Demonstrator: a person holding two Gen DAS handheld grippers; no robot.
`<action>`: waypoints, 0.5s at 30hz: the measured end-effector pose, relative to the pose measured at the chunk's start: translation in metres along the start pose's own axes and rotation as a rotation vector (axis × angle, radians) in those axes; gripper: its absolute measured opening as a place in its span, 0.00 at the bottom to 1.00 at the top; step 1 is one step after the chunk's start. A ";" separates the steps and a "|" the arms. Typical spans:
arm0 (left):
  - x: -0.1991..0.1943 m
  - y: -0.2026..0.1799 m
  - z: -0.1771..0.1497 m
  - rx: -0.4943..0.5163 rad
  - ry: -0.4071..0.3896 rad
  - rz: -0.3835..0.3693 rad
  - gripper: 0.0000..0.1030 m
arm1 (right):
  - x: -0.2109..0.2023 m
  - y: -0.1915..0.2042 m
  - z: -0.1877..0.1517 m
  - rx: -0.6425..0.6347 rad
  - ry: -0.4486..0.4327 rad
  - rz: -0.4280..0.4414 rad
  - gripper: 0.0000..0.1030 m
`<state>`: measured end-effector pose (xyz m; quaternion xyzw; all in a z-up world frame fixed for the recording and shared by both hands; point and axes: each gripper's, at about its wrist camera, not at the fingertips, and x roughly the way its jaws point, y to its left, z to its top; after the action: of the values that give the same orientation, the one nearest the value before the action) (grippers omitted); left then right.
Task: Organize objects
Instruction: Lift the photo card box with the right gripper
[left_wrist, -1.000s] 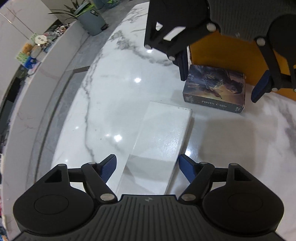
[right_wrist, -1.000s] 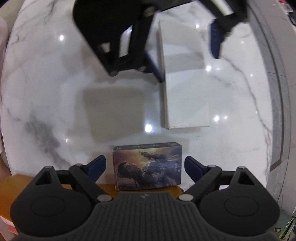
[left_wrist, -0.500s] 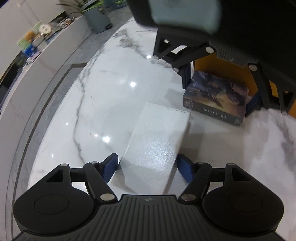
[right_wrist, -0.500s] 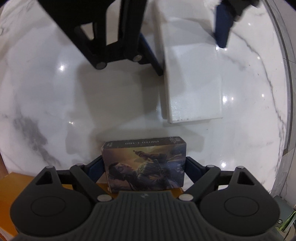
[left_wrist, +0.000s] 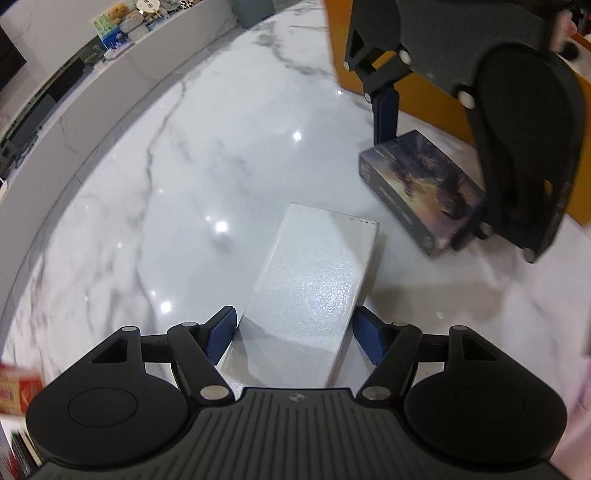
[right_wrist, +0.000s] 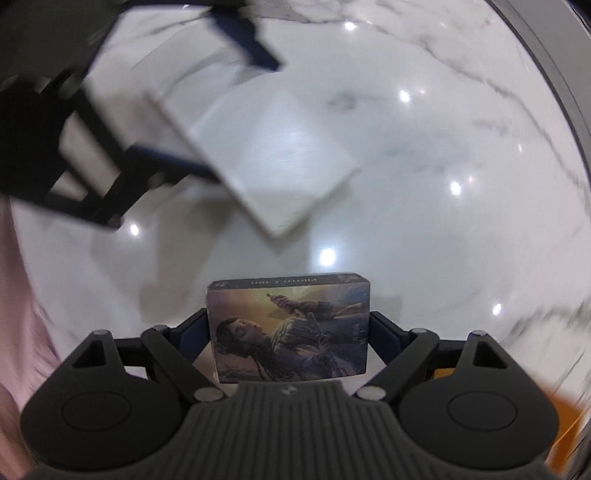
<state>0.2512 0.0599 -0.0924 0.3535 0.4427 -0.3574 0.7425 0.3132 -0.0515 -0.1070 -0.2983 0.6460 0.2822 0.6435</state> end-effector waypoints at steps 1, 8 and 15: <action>-0.005 -0.007 -0.006 0.001 0.010 -0.005 0.78 | -0.001 0.007 -0.003 0.032 -0.006 0.007 0.87; -0.029 -0.045 -0.032 -0.002 0.056 0.036 0.78 | 0.002 0.040 -0.020 0.237 0.025 -0.003 0.88; -0.028 -0.053 -0.035 -0.006 0.041 0.053 0.78 | -0.019 0.049 -0.036 0.233 -0.022 0.006 0.94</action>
<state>0.1825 0.0694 -0.0902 0.3700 0.4494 -0.3289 0.7436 0.2526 -0.0454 -0.0888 -0.2164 0.6681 0.2105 0.6801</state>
